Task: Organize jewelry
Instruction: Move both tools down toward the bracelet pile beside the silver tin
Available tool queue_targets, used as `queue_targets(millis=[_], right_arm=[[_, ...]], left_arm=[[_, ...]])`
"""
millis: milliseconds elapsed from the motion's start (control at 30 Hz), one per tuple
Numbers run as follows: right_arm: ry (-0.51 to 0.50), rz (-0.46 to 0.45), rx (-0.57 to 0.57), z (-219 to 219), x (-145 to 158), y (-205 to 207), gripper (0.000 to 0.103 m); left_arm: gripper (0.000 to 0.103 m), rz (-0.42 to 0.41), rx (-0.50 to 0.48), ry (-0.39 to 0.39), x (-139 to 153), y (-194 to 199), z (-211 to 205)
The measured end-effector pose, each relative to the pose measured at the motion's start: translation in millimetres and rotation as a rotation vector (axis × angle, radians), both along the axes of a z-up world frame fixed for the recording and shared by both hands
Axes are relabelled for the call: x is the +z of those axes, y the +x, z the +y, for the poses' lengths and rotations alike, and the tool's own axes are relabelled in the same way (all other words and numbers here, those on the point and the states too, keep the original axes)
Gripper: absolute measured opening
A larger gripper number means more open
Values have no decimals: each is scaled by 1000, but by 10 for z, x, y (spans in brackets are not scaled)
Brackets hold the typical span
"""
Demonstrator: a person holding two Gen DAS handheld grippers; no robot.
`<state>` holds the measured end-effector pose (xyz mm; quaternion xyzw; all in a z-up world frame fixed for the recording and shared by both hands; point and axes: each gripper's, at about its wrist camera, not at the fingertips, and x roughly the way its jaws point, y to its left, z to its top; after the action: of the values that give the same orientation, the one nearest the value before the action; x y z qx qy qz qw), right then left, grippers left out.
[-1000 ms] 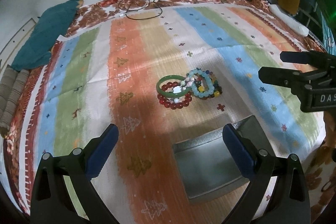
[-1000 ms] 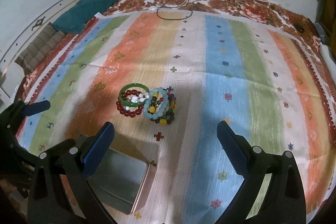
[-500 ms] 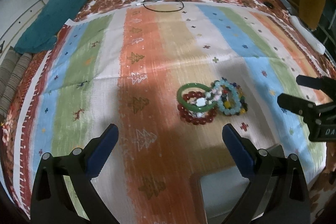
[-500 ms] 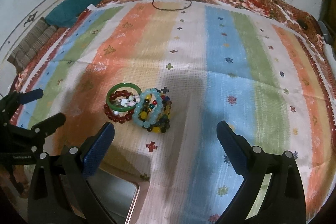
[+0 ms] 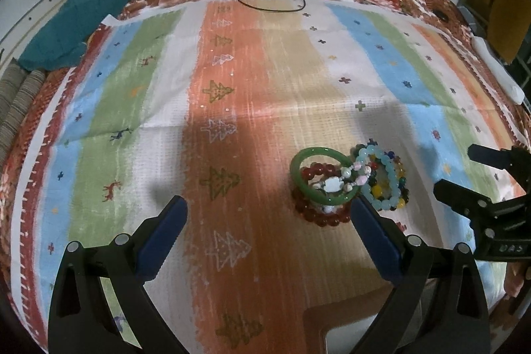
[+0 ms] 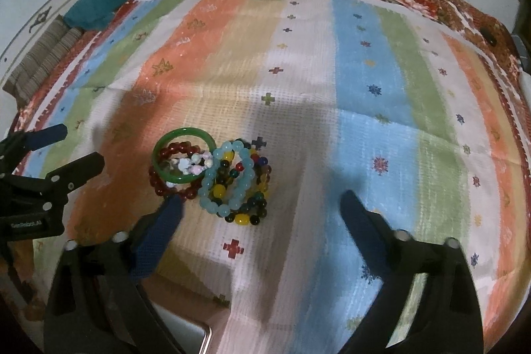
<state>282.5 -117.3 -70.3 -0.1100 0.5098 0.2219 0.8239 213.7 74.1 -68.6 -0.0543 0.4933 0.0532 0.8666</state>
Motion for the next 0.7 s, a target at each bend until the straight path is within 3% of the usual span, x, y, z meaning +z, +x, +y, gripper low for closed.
queue_targets(millis=[133,233,433,700], right_arm=[[-13,1,17,77,-52,57,91],[-22,3,29,121,-92,101,91],[-48,-2,71,202,-161,198,90],[-80,13,105,285,-274,310,77]], left_arm=[[96,14,1,-6,-61,96,8],[96,40,11,-59,-132,173,58],[96,59,17,-47,-224,276,87],[93,85,18,-43,-326,440,102]])
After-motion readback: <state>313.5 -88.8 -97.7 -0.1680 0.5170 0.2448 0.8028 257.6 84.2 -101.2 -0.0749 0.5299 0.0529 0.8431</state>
